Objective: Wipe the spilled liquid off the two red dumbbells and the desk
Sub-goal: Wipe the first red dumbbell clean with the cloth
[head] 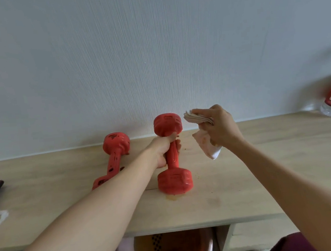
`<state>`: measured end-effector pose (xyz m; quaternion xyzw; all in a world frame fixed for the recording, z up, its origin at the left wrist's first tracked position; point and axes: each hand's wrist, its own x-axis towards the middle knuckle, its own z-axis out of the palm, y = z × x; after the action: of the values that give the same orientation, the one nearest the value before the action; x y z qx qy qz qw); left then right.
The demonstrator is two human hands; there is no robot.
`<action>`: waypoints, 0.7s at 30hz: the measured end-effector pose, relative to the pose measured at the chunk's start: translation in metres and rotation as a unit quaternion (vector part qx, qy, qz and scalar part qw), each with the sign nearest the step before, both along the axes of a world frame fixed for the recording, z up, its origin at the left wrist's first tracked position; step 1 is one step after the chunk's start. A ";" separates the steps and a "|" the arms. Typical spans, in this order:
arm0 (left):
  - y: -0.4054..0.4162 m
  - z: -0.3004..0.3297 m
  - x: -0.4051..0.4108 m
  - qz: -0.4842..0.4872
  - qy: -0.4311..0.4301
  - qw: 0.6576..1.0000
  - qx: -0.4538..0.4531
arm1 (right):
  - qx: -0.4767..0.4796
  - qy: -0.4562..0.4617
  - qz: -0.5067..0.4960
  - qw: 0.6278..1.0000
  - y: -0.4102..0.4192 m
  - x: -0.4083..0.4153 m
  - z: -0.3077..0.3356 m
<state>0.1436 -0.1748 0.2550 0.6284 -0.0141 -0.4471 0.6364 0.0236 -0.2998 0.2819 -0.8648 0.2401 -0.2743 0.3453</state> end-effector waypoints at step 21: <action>-0.004 0.005 -0.016 -0.062 -0.349 0.935 0.017 | -0.140 -0.078 0.078 0.984 0.040 0.023 -0.022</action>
<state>0.1281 -0.1793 0.2603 0.7536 -0.2666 -0.2387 0.5514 0.0466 -0.2598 0.2597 -0.8966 0.1039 -0.3440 0.2589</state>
